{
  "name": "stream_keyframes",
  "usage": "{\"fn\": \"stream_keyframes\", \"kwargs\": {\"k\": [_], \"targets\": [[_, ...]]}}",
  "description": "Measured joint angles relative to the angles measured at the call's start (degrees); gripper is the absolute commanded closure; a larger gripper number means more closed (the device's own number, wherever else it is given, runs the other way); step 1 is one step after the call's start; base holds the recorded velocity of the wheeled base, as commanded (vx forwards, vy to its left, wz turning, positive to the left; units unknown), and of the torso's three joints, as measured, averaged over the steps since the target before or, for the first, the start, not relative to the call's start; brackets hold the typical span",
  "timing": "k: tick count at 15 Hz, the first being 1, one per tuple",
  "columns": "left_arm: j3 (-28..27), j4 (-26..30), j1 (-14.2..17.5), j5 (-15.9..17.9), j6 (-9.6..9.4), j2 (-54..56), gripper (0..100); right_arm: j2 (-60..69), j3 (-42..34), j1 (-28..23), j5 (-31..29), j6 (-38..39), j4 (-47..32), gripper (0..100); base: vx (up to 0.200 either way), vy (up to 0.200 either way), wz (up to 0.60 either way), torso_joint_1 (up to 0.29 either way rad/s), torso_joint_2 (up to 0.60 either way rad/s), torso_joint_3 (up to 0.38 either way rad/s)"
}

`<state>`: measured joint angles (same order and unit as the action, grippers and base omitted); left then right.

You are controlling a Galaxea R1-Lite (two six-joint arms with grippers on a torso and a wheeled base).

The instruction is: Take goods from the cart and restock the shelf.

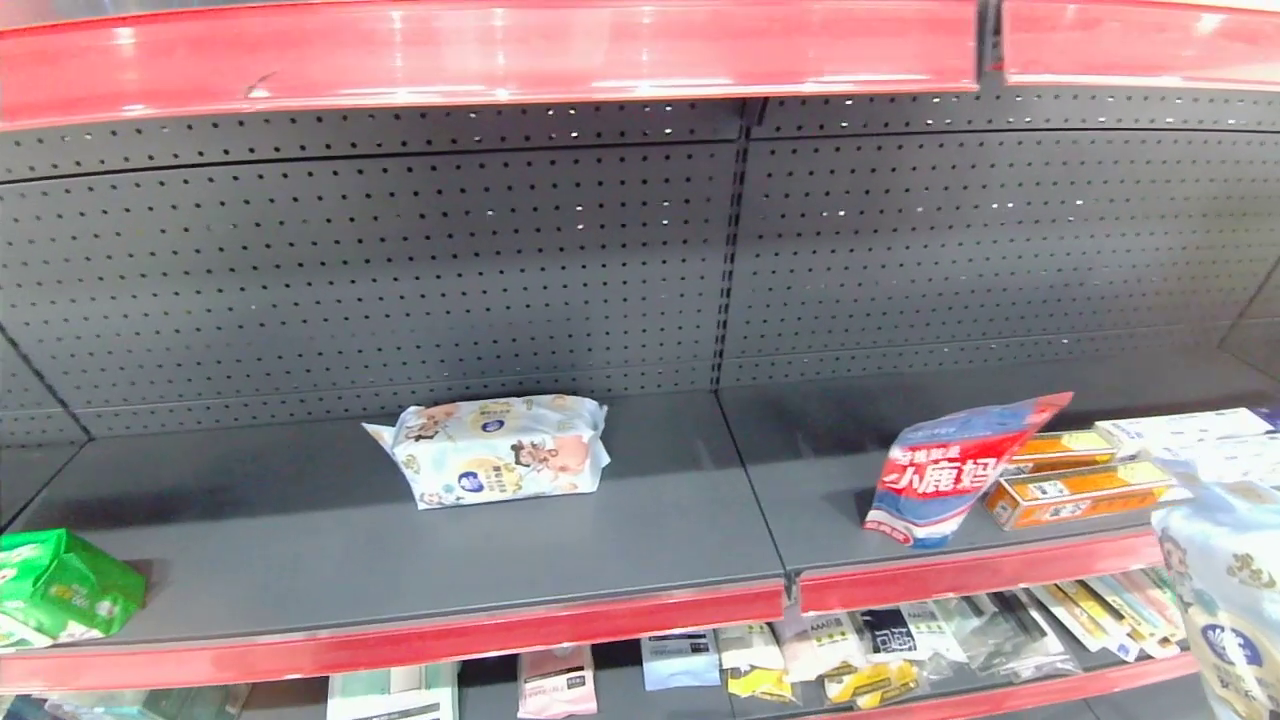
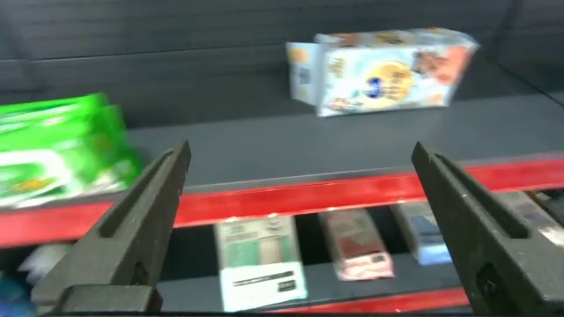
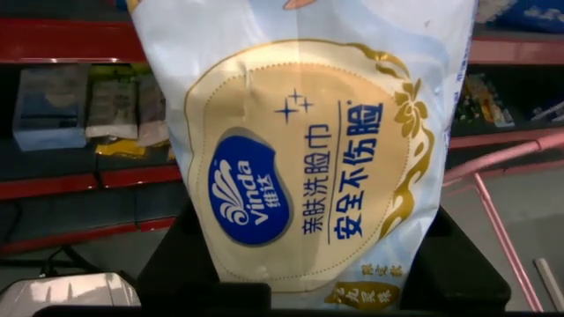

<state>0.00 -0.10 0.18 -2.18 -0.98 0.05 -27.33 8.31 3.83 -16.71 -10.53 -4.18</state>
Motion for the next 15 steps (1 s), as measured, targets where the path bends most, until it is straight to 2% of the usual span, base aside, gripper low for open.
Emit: {"fn": "stream_keyframes", "kwargs": {"k": [4,5,6,7,9,11,13,15], "targets": [[-0.11,0.02,0.00,0.05,-0.15,-0.05,0,5.21,-0.77,-0.11,0.29,0.05,-0.50,100,0.000,0.000,0.00,0.000,0.00,0.000],[-0.10,0.05,-0.09,0.79,-1.18,-0.07,0,6.91,-0.90,-0.15,0.40,0.06,-0.50,100,0.000,0.000,0.00,0.000,0.00,0.000],[-0.13,0.02,0.02,3.24,-3.25,-0.12,0,8.46,-1.12,0.00,0.62,0.09,-0.52,100,0.000,0.000,0.00,0.000,0.00,0.000],[-0.16,0.02,-0.05,4.41,-4.17,-0.32,0,10.14,-1.23,0.07,0.82,0.11,-0.46,100,0.000,0.000,0.00,0.000,0.00,0.000],[-0.24,0.05,-0.32,4.47,-4.49,-0.82,0,13.71,-1.45,0.33,0.82,0.11,-0.46,100,0.000,0.000,0.00,0.000,0.00,0.000],[-0.27,0.02,-0.09,4.45,-4.35,-1.17,0,16.75,-1.45,-0.02,-0.52,0.16,-0.49,100,0.000,0.000,0.00,0.000,0.00,0.000],[-1.15,0.05,-0.05,4.52,-3.40,-2.00,0,18.43,-0.38,-0.72,-1.62,0.52,-0.38,100,0.000,0.000,0.00,0.000,0.00,0.000],[-5.42,-0.33,-0.02,4.50,-0.11,-5.47,0,19.70,-0.20,-0.09,-1.18,1.89,-0.39,100,0.000,0.000,0.00,0.000,0.00,0.000]]}}
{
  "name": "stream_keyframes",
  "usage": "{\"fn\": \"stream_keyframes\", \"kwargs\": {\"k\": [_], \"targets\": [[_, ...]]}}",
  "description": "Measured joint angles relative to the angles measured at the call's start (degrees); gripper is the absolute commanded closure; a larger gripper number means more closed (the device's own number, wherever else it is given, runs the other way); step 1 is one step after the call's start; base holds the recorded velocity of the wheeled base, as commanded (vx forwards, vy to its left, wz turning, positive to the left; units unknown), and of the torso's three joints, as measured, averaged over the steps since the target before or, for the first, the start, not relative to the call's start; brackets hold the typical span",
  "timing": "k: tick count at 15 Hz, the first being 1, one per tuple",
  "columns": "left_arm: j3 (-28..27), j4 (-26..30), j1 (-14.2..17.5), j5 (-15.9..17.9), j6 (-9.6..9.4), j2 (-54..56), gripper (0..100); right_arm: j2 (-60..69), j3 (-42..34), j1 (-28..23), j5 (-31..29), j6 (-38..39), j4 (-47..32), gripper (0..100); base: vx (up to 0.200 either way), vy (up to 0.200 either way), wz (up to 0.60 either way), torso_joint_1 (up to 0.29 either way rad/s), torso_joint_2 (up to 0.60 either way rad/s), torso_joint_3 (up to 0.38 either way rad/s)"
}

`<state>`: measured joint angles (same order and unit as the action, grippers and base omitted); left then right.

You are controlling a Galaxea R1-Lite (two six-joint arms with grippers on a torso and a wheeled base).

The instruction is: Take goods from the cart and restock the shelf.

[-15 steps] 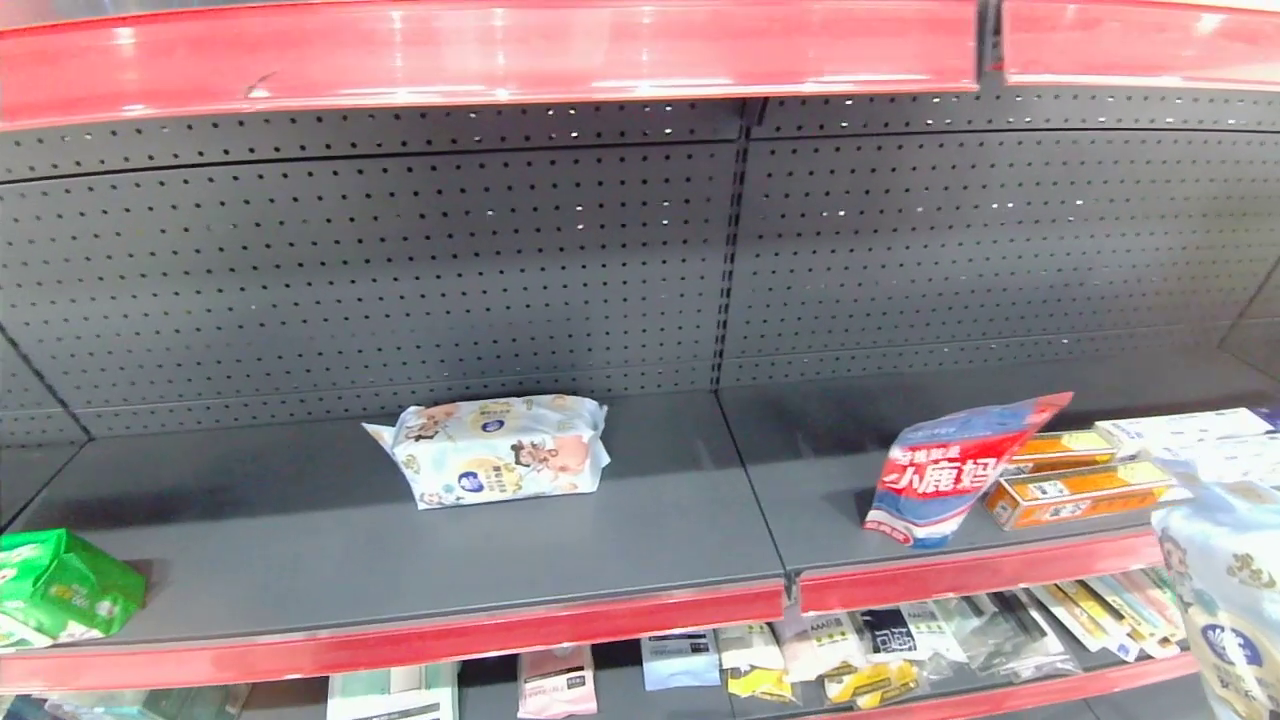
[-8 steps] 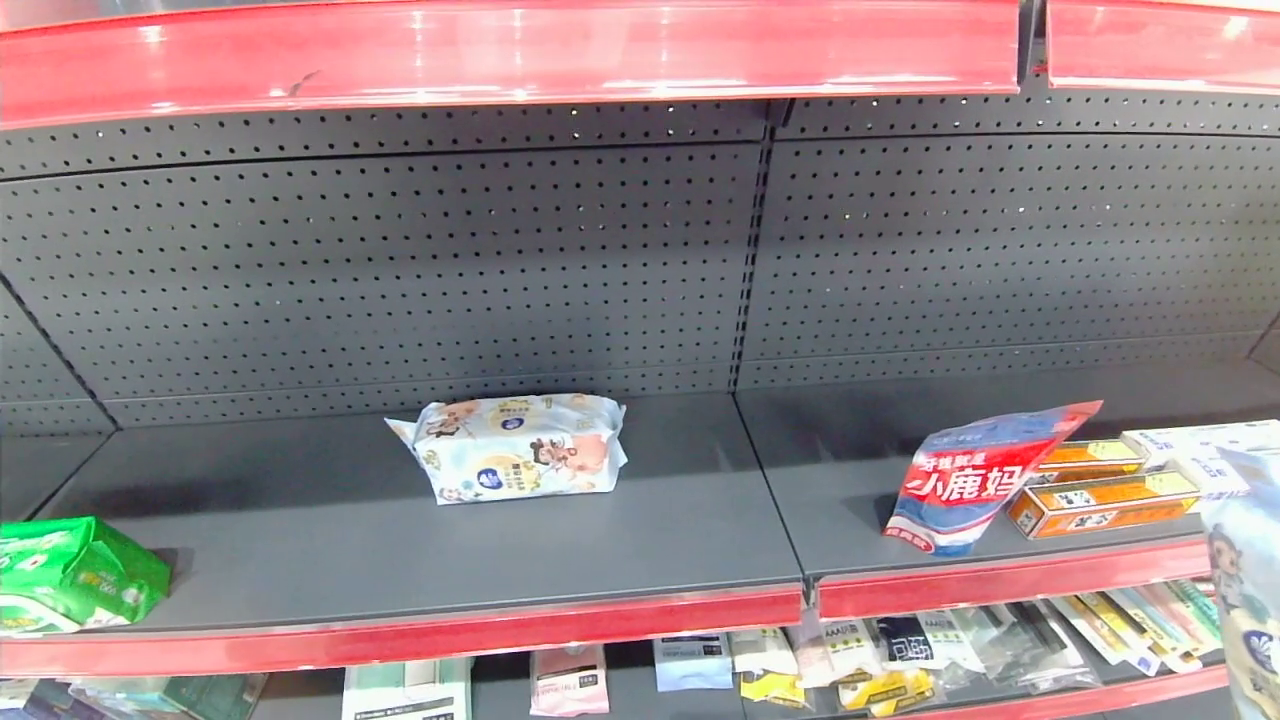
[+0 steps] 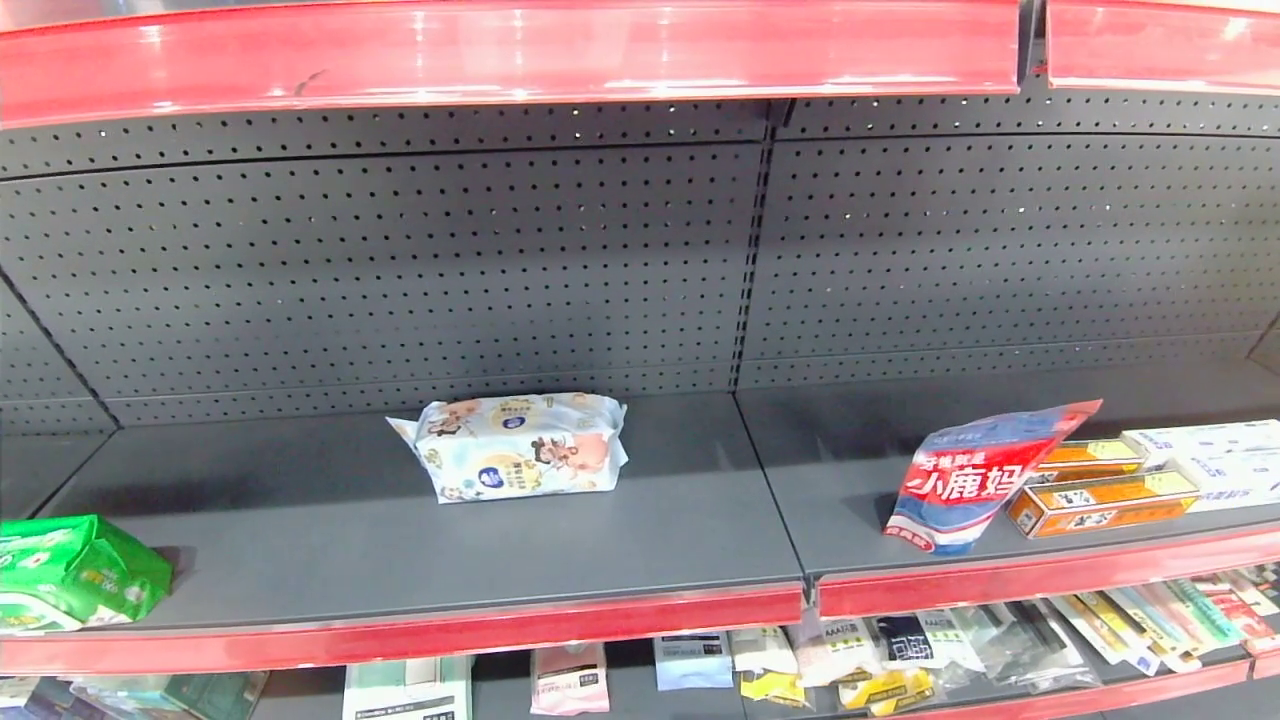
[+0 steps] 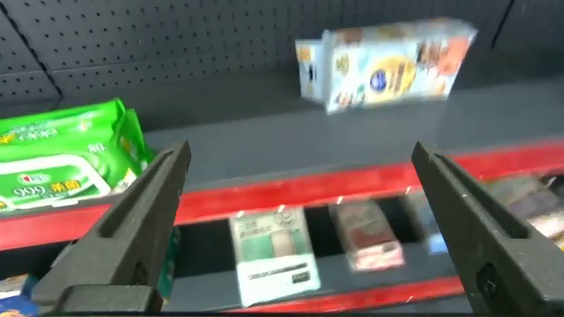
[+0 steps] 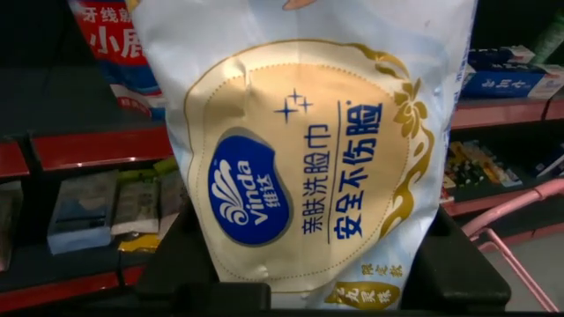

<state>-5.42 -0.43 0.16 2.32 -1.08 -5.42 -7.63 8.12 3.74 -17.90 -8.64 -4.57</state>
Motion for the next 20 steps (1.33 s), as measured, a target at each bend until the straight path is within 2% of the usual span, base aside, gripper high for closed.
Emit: {"fn": "stream_keyframes", "kwargs": {"k": [1,3,5,6,7,8,10,11,13,16,18,20], "targets": [[-2.82,-0.46,-0.02,0.00,2.04,-3.89,0,0.74,-0.40,0.09,-0.05,0.05,-0.02,100,0.000,0.000,0.00,0.000,0.00,0.000],[-7.25,-3.95,0.33,-0.79,3.38,-15.46,0,1.71,-1.48,0.16,-0.50,-0.02,0.41,100,0.000,0.000,0.00,0.000,0.00,0.000],[-10.36,-10.70,1.05,-1.15,2.67,-30.98,0,2.16,-1.93,0.22,-0.50,-0.24,0.50,100,0.000,0.000,0.00,0.000,0.00,0.000],[-11.74,-13.86,1.49,-0.68,1.40,-38.49,0,2.29,-2.00,0.20,-0.49,-0.24,0.55,100,0.000,0.000,0.00,0.000,0.00,0.000],[-13.45,-16.19,2.01,1.56,-1.49,-46.25,0,2.38,-2.01,0.20,-0.41,-0.28,0.45,100,0.000,0.000,0.00,0.000,0.00,0.000],[-15.30,-17.63,2.62,5.42,-5.62,-53.04,0,2.45,-2.11,0.20,-0.30,-0.28,0.37,100,0.000,0.000,0.00,0.000,0.00,0.000],[-20.22,-19.08,3.95,13.47,-16.15,-65.57,0,2.51,-2.34,0.20,-0.17,-0.66,0.26,100,0.000,0.000,0.00,0.000,0.00,0.000],[-22.95,-19.38,4.52,16.84,-20.78,-70.82,0,2.54,-2.50,0.20,-0.06,-1.37,0.34,100,0.000,0.000,0.00,0.000,0.00,0.000],[-28.59,-19.58,5.33,21.60,-27.65,-80.43,0,2.56,-2.72,0.20,0.05,-1.97,0.34,100,0.000,0.000,0.00,0.000,0.00,0.000],[-34.71,-19.60,5.46,27.60,-35.58,-90.53,0,2.56,-3.17,0.17,0.05,-2.33,0.41,100,0.000,0.000,0.00,0.000,0.00,0.000],[-36.27,-19.52,4.74,29.03,-37.32,-94.36,0,2.54,-3.27,0.17,0.06,-2.93,0.52,100,0.000,0.000,0.00,0.000,0.00,0.000],[-38.95,-19.49,4.41,29.59,-39.85,-97.94,0,2.54,-3.41,0.20,0.06,-3.36,0.52,100,0.000,0.000,0.00,0.000,0.00,0.000]]}}
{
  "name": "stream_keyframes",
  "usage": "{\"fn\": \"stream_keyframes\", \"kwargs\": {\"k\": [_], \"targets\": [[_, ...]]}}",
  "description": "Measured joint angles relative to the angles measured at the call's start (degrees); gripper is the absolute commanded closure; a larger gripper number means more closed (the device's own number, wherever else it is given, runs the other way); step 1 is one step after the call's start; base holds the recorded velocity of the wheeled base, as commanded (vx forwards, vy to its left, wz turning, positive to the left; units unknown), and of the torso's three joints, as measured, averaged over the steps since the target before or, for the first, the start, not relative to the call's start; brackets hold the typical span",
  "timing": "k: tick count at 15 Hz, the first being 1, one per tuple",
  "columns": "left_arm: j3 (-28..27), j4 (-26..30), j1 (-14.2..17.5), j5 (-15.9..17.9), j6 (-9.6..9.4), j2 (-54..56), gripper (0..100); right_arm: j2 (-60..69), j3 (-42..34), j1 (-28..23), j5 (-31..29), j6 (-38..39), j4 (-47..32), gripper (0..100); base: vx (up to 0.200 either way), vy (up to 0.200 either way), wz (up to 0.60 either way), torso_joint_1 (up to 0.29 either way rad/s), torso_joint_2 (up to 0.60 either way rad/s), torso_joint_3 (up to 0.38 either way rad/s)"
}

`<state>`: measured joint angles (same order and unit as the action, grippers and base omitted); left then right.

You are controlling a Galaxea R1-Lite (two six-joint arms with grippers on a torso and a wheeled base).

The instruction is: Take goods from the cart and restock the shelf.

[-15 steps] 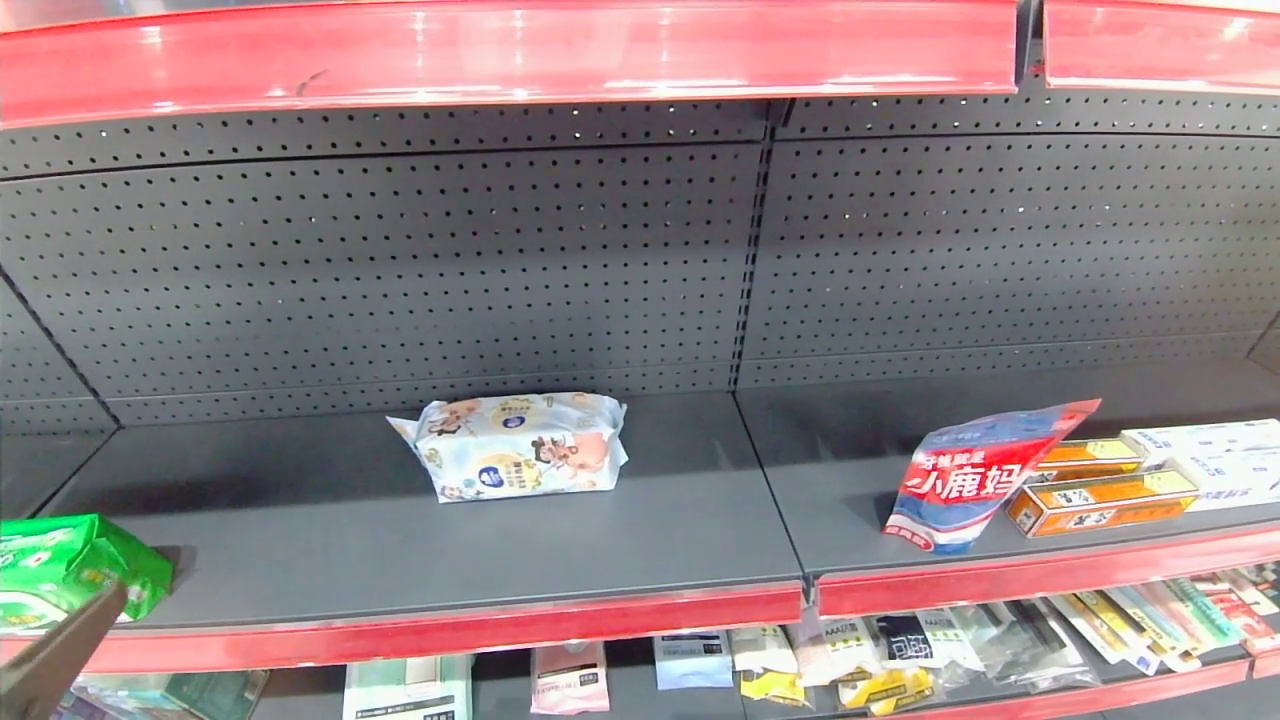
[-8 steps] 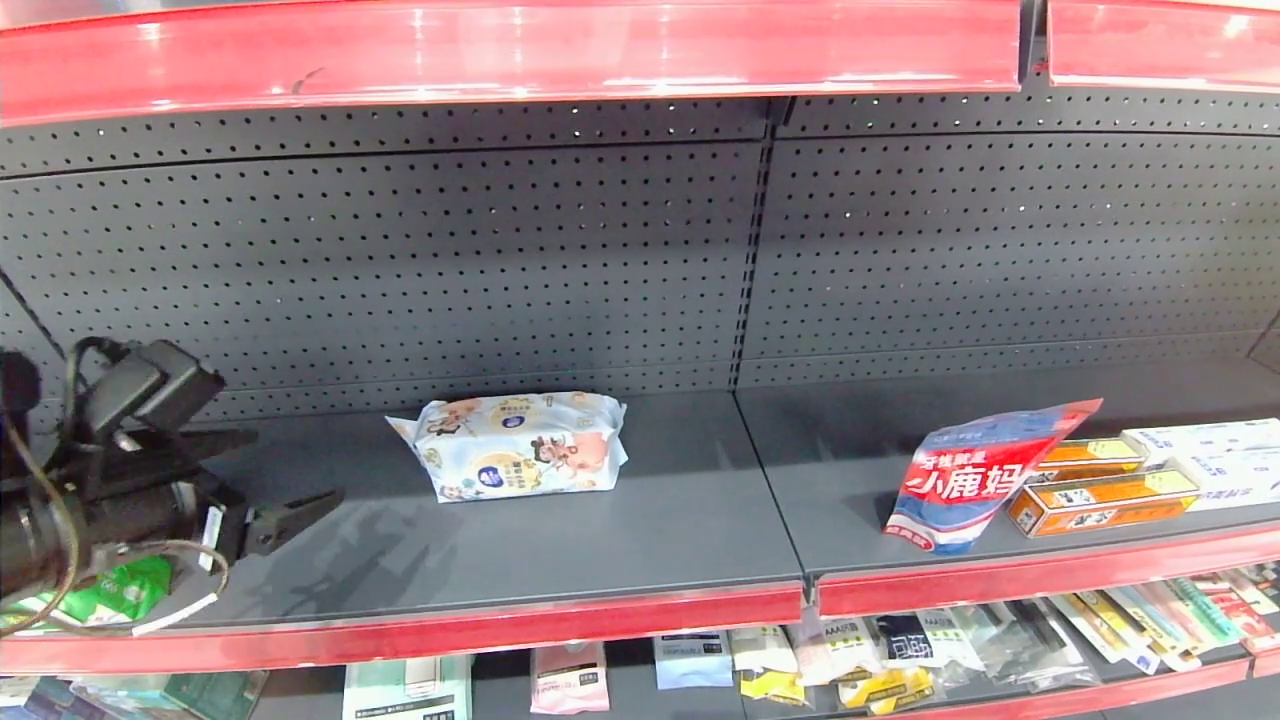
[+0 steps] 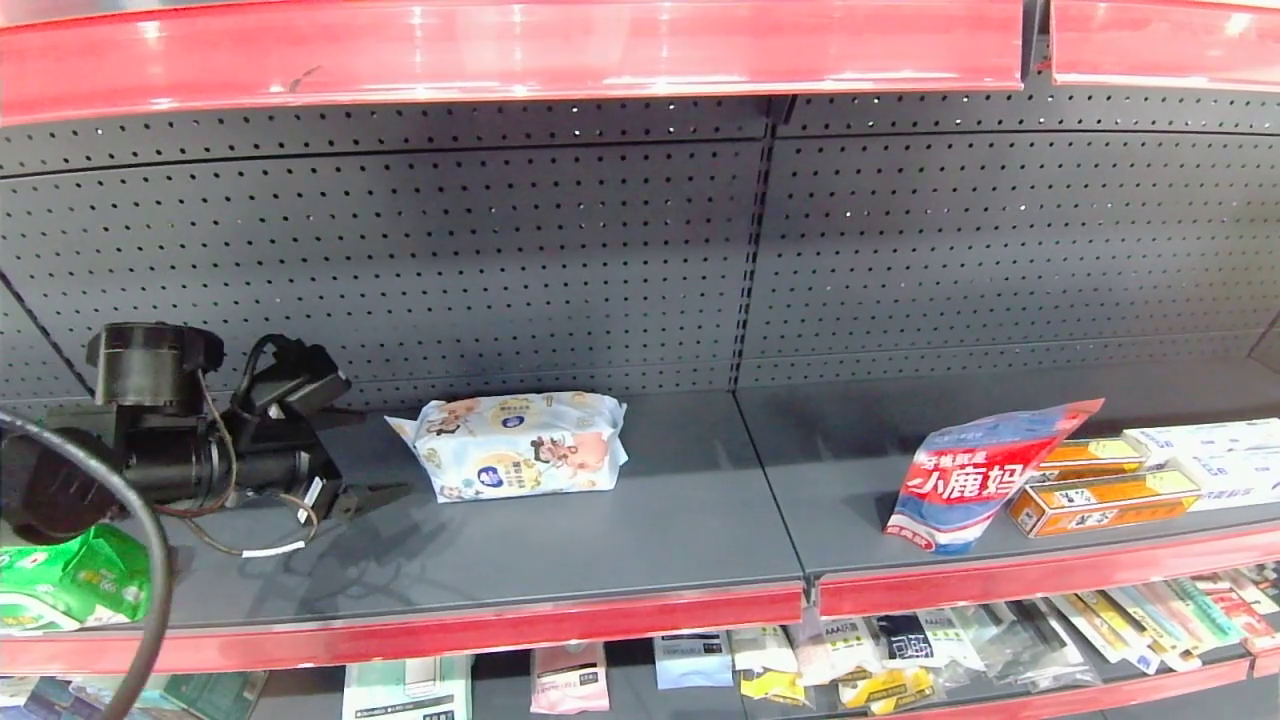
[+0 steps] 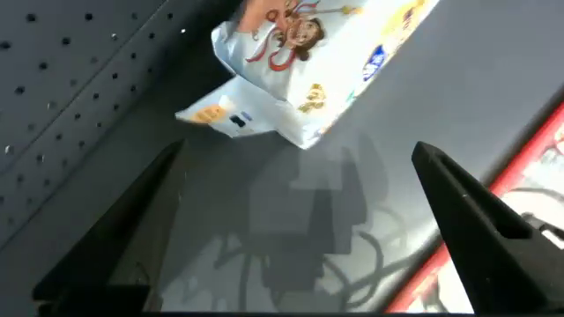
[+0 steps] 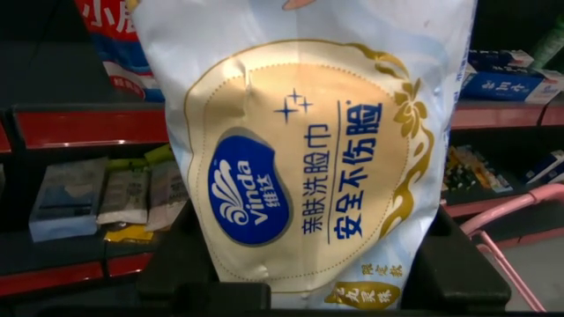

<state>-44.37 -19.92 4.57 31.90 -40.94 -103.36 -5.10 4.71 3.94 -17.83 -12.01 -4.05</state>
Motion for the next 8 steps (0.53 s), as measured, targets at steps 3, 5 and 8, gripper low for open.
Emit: {"fn": "stream_keyframes", "kwargs": {"k": [3,5,8], "targets": [[-5.29,1.56,-1.11,1.45,-1.05,-3.89,0,0.00,-0.50,0.00,0.00,-0.57,0.00,100,0.000,0.000,0.00,0.000,0.00,0.000],[-7.96,2.66,-1.79,1.65,-1.10,-5.42,0,0.00,-0.69,-0.02,0.00,-0.74,0.02,100,0.000,0.000,0.00,0.000,0.00,0.000],[-11.93,4.97,-2.93,1.95,-1.24,-7.50,0,0.00,-0.74,0.00,-0.01,-0.74,0.02,100,0.000,0.000,0.00,0.000,0.00,0.000]]}}
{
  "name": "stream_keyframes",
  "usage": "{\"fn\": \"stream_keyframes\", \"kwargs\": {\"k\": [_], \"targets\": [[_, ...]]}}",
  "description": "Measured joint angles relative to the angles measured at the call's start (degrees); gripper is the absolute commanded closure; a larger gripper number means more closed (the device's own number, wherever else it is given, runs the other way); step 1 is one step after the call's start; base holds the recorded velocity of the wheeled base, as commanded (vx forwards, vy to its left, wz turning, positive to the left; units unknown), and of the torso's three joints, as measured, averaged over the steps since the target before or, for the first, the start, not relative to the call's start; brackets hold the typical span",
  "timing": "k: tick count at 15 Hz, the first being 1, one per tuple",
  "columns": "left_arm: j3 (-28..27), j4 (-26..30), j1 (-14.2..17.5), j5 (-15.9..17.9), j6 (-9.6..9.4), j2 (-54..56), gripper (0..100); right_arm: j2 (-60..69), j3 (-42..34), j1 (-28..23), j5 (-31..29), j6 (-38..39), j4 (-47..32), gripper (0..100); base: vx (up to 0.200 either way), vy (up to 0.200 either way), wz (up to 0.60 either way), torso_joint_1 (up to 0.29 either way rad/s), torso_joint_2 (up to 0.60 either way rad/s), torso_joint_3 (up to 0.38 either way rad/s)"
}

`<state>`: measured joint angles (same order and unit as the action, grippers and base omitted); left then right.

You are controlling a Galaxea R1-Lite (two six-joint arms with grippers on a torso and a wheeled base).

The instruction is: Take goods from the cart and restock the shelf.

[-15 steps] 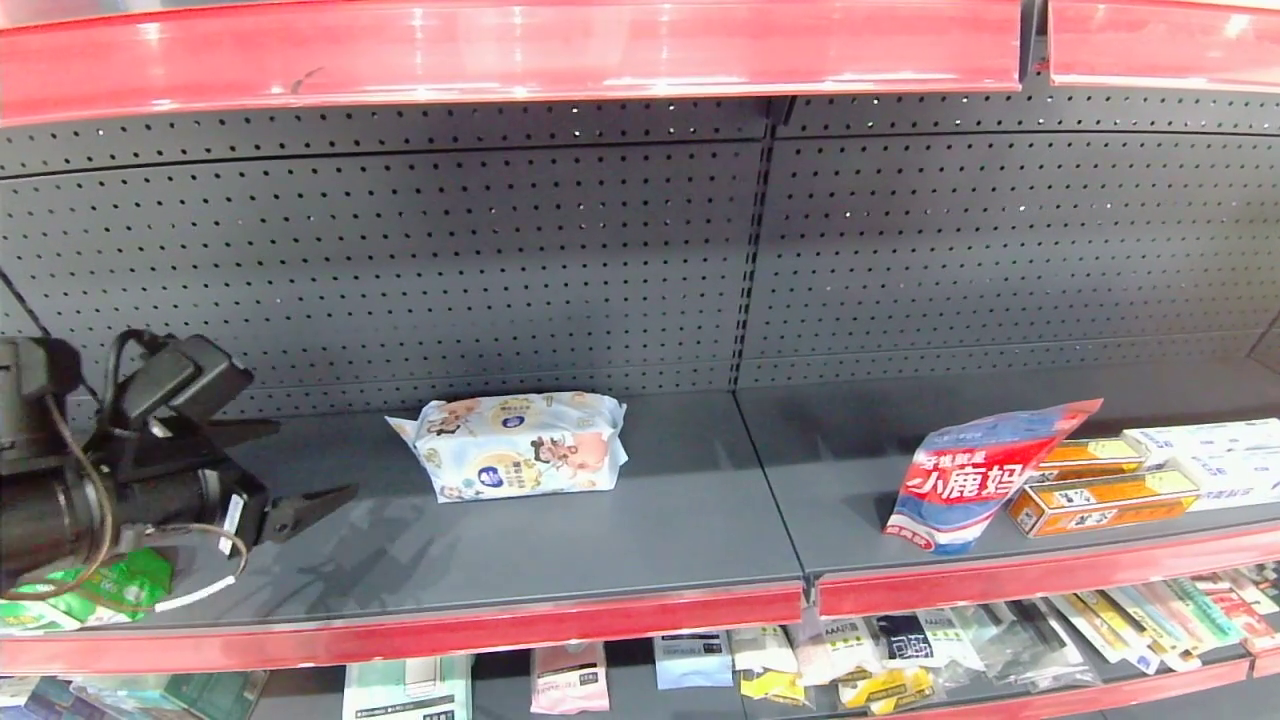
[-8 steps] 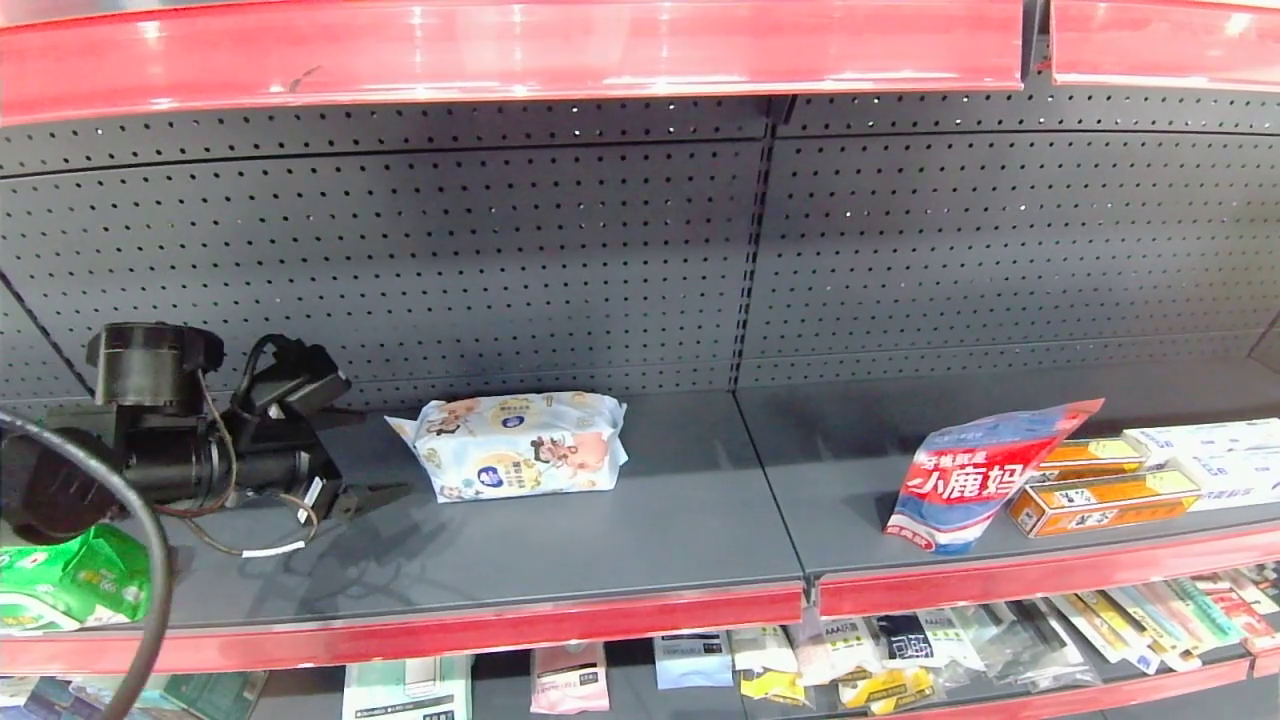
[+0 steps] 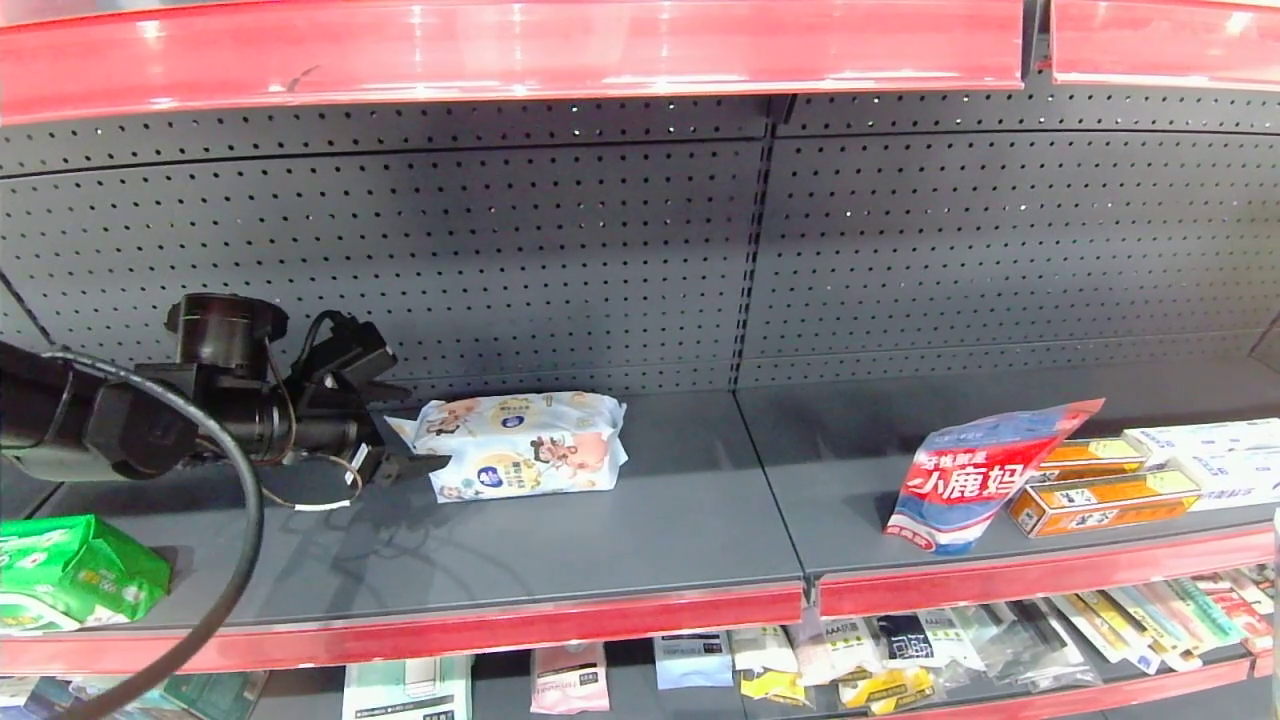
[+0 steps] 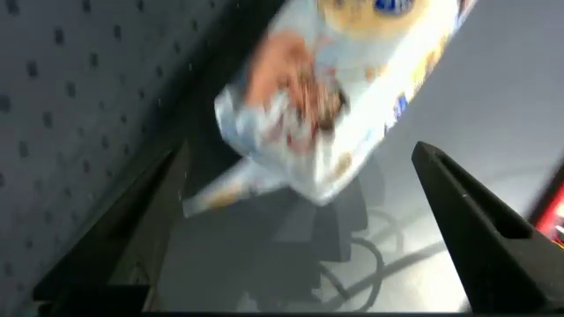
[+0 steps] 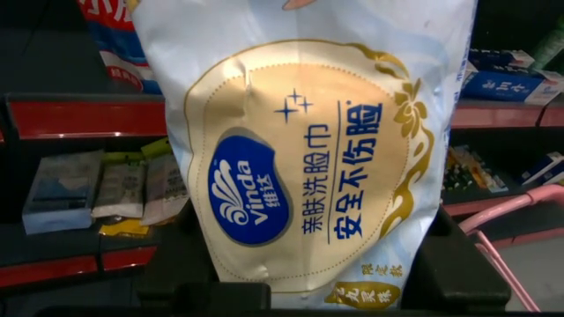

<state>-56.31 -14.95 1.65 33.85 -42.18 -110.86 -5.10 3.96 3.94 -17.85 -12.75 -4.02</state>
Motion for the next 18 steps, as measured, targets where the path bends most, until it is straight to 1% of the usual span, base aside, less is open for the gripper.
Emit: {"fn": "stream_keyframes", "kwargs": {"k": [4,10,11,13,15,18], "targets": [[-4.44,2.22,-1.69,0.00,-0.07,-2.50,0,-0.02,0.00,0.00,-0.05,-0.07,-0.02,100,0.000,0.000,0.00,0.000,0.00,0.000],[-7.80,2.46,-3.40,0.33,-0.10,-5.95,0,-0.02,0.00,0.00,-0.07,-0.13,0.00,100,0.000,0.000,0.00,0.000,0.00,0.000],[-8.74,2.99,-3.62,0.39,-0.10,-6.56,0,-0.05,0.00,0.00,-0.10,-0.16,0.00,100,0.000,0.000,0.00,0.000,0.00,0.000],[-10.31,5.75,-4.23,0.44,-0.10,-7.47,0,-0.05,0.00,0.00,-0.07,-0.16,-0.02,100,0.000,0.000,0.00,0.000,0.00,0.000],[-10.73,6.30,-4.56,0.52,-0.18,-8.16,0,-0.07,0.00,0.00,-0.07,-0.29,-0.02,100,0.000,0.000,0.00,0.000,0.00,0.000],[-11.06,6.28,-4.62,0.72,-0.99,-9.37,0,-0.07,0.05,0.00,-0.10,-0.55,0.00,100,0.000,0.000,0.00,0.000,0.00,0.000]]}}
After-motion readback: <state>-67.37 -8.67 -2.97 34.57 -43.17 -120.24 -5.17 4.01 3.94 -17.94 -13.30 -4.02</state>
